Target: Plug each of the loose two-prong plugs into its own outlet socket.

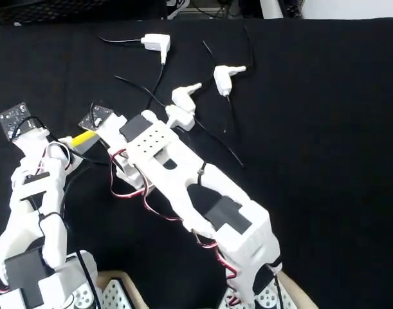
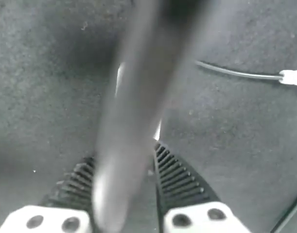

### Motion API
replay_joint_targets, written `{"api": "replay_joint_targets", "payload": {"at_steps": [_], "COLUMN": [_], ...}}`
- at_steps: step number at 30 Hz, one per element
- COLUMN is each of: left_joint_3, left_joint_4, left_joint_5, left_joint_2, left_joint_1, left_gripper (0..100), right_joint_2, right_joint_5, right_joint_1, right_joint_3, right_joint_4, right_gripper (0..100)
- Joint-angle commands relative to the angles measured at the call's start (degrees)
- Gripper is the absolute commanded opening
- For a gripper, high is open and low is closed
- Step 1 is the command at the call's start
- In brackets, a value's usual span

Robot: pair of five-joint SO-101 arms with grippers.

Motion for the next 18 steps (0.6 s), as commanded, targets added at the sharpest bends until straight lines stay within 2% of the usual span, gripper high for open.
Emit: {"api": "replay_joint_targets", "payload": {"at_steps": [1, 5, 12, 18], "left_joint_3": [-0.1, -0.1, -0.1, -0.3], "left_joint_4": [-1.1, -1.1, -1.1, -1.0], "left_joint_5": [-0.4, -0.4, -0.3, 0.1], "left_joint_2": [-1.9, -1.9, -1.9, -1.9], "left_joint_1": [0.6, 0.6, 0.2, -1.1], "left_gripper": [62, 62, 62, 62], "right_joint_2": [3.5, 3.4, 3.6, 3.5], "right_joint_5": [0.1, 0.4, 0.1, -1.5], "right_joint_1": [-0.1, 0.1, 0.1, -0.3], "right_joint_3": [3.0, -0.9, -11.4, -15.3], "right_joint_4": [-2.7, 0.9, 8.6, 13.0], "right_gripper": [1.1, 1.9, 14.8, 15.8]}}
